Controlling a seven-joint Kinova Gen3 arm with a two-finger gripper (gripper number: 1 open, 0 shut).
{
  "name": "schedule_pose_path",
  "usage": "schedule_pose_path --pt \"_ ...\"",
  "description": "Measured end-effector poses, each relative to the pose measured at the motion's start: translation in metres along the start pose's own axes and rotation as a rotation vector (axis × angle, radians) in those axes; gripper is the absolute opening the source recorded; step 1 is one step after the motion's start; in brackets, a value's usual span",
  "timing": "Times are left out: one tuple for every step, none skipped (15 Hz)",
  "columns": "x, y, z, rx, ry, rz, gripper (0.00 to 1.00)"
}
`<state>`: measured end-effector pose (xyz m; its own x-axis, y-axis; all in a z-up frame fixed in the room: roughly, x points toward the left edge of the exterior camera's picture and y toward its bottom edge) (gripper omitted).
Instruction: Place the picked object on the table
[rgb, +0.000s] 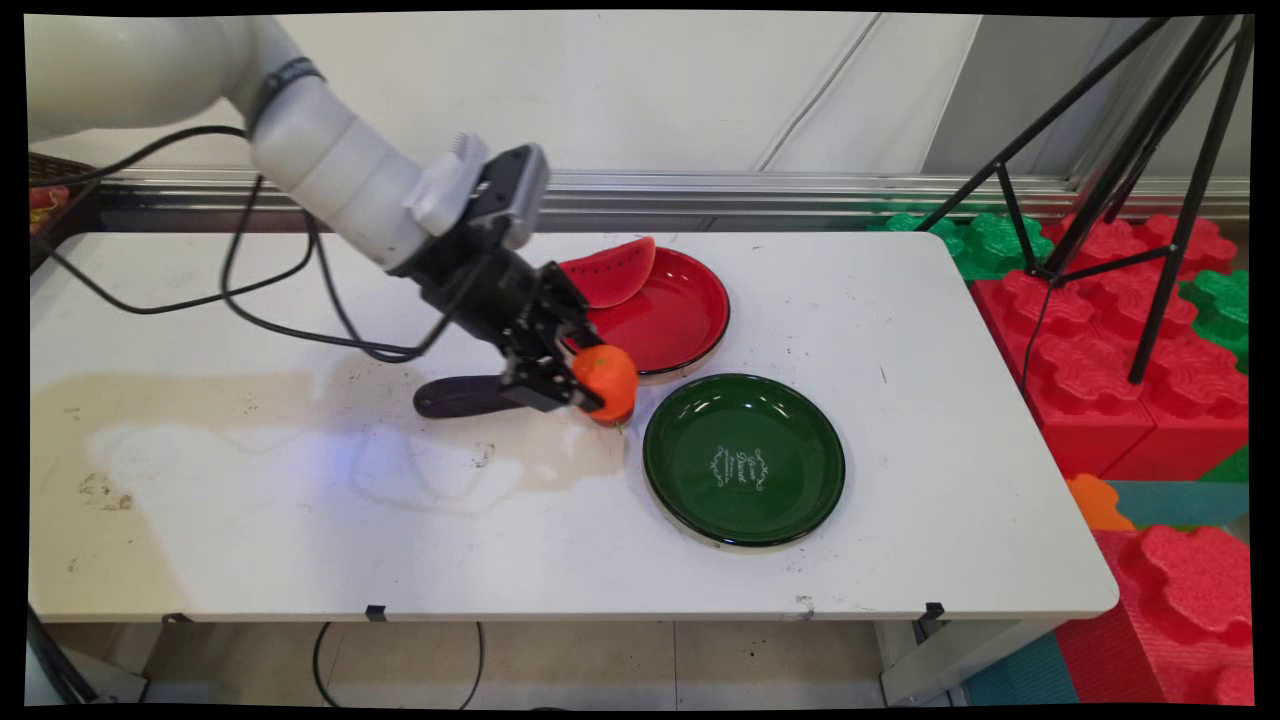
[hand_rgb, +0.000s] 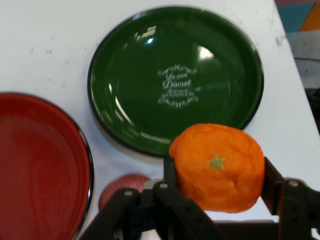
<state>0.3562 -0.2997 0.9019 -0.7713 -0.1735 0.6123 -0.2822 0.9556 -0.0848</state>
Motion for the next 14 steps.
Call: schedule_pose_path --pt "-0.007 0.0 -0.005 0.001 -0.009 -0.002 0.0" --pt "-0.013 0.0 -0.008 0.0 -0.02 -0.003 0.0" --pt "-0.018 0.0 -0.01 0.001 -0.029 -0.003 0.0" --pt "-0.023 0.0 -0.012 0.002 -0.041 -0.003 0.0" --pt "-0.03 0.0 -0.013 0.004 -0.058 -0.004 0.0" --pt "-0.037 0.0 -0.013 0.005 -0.075 -0.006 0.0" --pt "-0.044 0.0 -0.012 0.005 -0.093 -0.009 0.0" --pt "-0.047 0.0 -0.011 0.005 -0.104 -0.011 0.0" --pt "-0.053 0.0 -0.008 0.004 -0.12 -0.016 0.0" --pt "-0.057 0.001 -0.007 0.003 -0.13 -0.019 0.0" --pt "-0.063 0.001 -0.004 0.001 -0.146 -0.024 0.0" --pt "-0.066 0.001 -0.001 0.001 -0.156 -0.028 0.0" --pt "-0.071 0.001 0.002 0.0 -0.169 -0.034 0.0" --pt "-0.076 0.0 0.007 -0.003 -0.183 -0.042 0.0"
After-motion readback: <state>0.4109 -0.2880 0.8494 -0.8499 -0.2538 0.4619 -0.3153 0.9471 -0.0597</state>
